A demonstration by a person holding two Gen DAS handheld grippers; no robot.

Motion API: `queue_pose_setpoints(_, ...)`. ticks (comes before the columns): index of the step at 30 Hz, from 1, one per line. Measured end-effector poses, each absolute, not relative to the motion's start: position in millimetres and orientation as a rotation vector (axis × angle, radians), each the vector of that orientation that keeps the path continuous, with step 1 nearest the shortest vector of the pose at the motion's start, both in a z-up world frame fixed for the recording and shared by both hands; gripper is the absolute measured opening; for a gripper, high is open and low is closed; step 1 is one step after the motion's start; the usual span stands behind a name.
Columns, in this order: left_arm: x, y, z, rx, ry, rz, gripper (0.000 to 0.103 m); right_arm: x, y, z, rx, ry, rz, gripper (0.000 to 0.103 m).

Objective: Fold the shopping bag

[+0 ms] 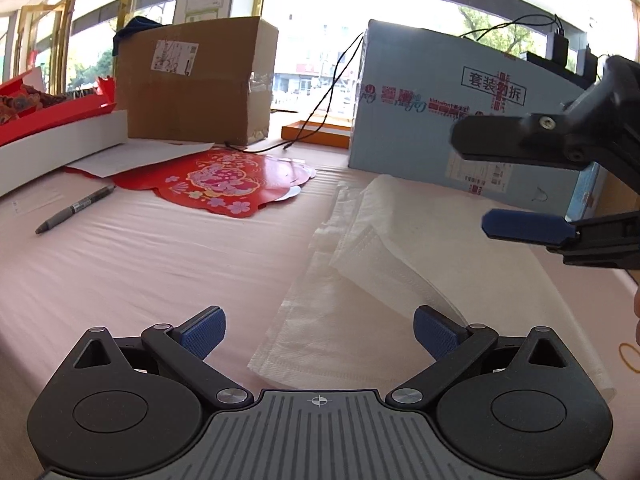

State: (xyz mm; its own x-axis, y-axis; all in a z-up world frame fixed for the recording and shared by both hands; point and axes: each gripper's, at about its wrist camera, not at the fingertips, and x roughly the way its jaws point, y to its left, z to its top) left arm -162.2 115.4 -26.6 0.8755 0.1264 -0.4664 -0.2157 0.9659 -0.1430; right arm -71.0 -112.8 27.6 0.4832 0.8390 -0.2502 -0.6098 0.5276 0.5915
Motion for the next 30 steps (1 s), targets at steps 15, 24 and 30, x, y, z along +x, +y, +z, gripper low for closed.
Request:
queue_pose_setpoints(15, -159, 97, -26, -0.463, 0.456, 0.044, 0.101, -34, -251, -25, 0.581, 0.605, 0.635, 0.085)
queue_pose_setpoints(24, -157, 88, -30, -0.454, 0.489, 0.054, 0.101, -40, -240, -28, 0.546, 0.617, 0.662, 0.085)
queue_pose_setpoints(30, -153, 86, -30, -0.408, 0.491, 0.086, 0.092, -40, -238, -29, 0.544, 0.635, 0.653, 0.085)
